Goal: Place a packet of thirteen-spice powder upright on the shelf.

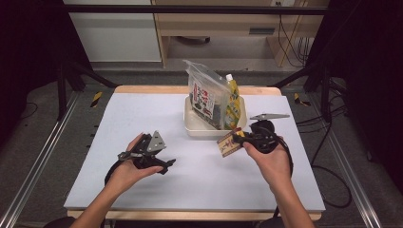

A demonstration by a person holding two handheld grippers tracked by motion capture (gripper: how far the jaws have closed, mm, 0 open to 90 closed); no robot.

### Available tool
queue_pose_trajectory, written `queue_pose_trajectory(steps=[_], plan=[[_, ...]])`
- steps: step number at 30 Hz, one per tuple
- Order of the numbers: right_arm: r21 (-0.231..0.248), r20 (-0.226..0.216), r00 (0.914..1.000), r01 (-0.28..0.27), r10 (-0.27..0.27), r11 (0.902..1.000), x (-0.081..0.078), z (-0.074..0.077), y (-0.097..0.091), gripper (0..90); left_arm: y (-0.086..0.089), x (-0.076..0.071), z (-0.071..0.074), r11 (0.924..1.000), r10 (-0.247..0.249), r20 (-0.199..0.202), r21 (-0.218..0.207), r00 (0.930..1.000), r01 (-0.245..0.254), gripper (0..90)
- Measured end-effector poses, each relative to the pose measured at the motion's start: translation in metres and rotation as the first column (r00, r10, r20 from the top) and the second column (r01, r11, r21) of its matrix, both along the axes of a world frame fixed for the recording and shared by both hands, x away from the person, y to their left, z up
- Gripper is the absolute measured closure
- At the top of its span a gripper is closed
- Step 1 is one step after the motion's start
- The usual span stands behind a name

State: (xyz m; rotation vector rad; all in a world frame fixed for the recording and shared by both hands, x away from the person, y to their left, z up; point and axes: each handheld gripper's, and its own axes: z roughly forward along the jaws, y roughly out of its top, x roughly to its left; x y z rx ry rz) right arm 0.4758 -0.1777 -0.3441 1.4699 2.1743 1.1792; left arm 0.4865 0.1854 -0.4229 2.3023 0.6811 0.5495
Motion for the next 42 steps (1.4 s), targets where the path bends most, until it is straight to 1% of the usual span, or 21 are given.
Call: queue_pose_trajectory(steps=[1,2,5,7,11,15,17,18,21,23,26,29,30,31,33,35,36,39,40,41,42], plan=[[-0.016,-0.001,0.9997,0.026,-0.026,0.9995,0.001,0.002,-0.010,68.5,0.011,0.003,-0.006,0.9993,0.035,-0.016,-0.011,0.9992,-0.036,7.3],[-0.027,0.000,0.9993,0.037,-0.037,0.9989,0.001,0.003,-0.014,68.5,0.016,0.004,-0.008,0.9987,0.048,-0.027,-0.016,0.9985,-0.049,7.4],[-0.057,0.008,0.9968,0.079,-0.079,0.9952,0.006,0.007,-0.025,68.6,0.028,0.004,-0.013,0.9971,0.075,-0.039,-0.010,0.9964,-0.076,7.1],[-0.071,0.011,0.9945,0.104,-0.104,0.9920,0.011,0.011,-0.031,68.6,0.034,0.002,-0.015,0.9957,0.092,-0.034,-0.011,0.9952,-0.092,7.1],[-0.080,0.022,0.9882,0.153,-0.151,0.9851,0.021,0.022,-0.041,68.5,0.042,0.000,-0.017,0.9932,0.112,-0.033,-0.026,0.9931,-0.113,7.1],[-0.084,0.034,0.9810,0.193,-0.191,0.9776,0.034,0.036,-0.045,68.5,0.043,-0.001,-0.019,0.9927,0.116,-0.036,-0.028,0.9926,-0.117,7.1],[-0.087,0.040,0.9796,0.200,-0.197,0.9760,0.038,0.039,-0.044,68.5,0.043,-0.001,-0.019,0.9928,0.115,-0.036,-0.028,0.9927,-0.117,7.2],[-0.092,0.046,0.9766,0.214,-0.210,0.9726,0.045,0.046,-0.042,68.5,0.042,-0.001,-0.018,0.9933,0.111,-0.032,-0.027,0.9933,-0.112,7.2],[-0.098,0.053,0.9747,0.222,-0.217,0.9702,0.057,0.054,-0.035,68.5,0.041,-0.002,-0.019,0.9934,0.111,-0.029,-0.025,0.9934,-0.112,7.3],[-0.103,0.061,0.9725,0.230,-0.225,0.9676,0.066,0.057,-0.029,68.5,0.040,-0.002,-0.020,0.9942,0.105,-0.034,-0.019,0.9939,-0.106,7.4],[-0.111,0.069,0.9668,0.253,-0.246,0.9612,0.081,0.059,-0.022,68.4,0.040,-0.002,-0.022,0.9948,0.101,-0.039,-0.014,0.9942,-0.101,7.5],[-0.093,0.057,0.9632,0.267,-0.263,0.9591,0.095,0.057,-0.018,68.4,0.039,-0.002,-0.023,0.9952,0.097,-0.043,-0.009,0.9944,-0.097,7.5],[-0.093,0.057,0.9632,0.267,-0.263,0.9591,0.095,0.057,-0.018,68.4,0.039,-0.002,-0.023,0.9952,0.097,-0.043,-0.009,0.9944,-0.097,7.7],[-0.086,0.046,0.9605,0.278,-0.275,0.9568,0.103,0.057,-0.015,68.4,0.038,-0.002,-0.024,0.9953,0.096,-0.049,-0.009,0.9942,-0.097,7.7],[-0.082,0.035,0.9578,0.287,-0.285,0.9544,0.109,0.056,-0.013,68.4,0.037,-0.002,-0.025,0.9958,0.091,-0.051,-0.002,0.9945,-0.091,7.7],[-0.089,0.039,0.9579,0.287,-0.285,0.9538,0.112,0.055,-0.011,68.4,0.036,-0.003,-0.025,0.9957,0.092,-0.050,0.002,0.9945,-0.092,7.8],[-0.099,0.028,0.9572,0.289,-0.288,0.9521,0.116,0.052,-0.007,68.4,0.035,-0.003,-0.027,0.9963,0.086,-0.052,0.006,0.9949,-0.086,7.8],[-0.111,0.019,0.9570,0.290,-0.290,0.9507,0.119,0.048,-0.003,68.4,0.034,-0.003,-0.027,0.9964,0.085,-0.050,0.011,0.9952,-0.084,8.0],[-0.125,0.023,0.9565,0.291,-0.291,0.9484,0.122,0.044,-0.001,68.4,0.034,-0.003,-0.027,0.9968,0.079,-0.054,0.013,0.9954,-0.079,7.9],[-0.123,0.012,0.9537,0.300,-0.301,0.9460,0.123,0.042,0.000,68.4,0.033,-0.003,-0.028,0.9969,0.078,-0.054,0.014,0.9954,-0.078,7.9],[-0.130,0.013,0.9540,0.299,-0.300,0.9454,0.125,0.040,0.001,68.4,0.033,-0.003,-0.028,0.9969,0.078,-0.055,0.014,0.9954,-0.077,7.9]])
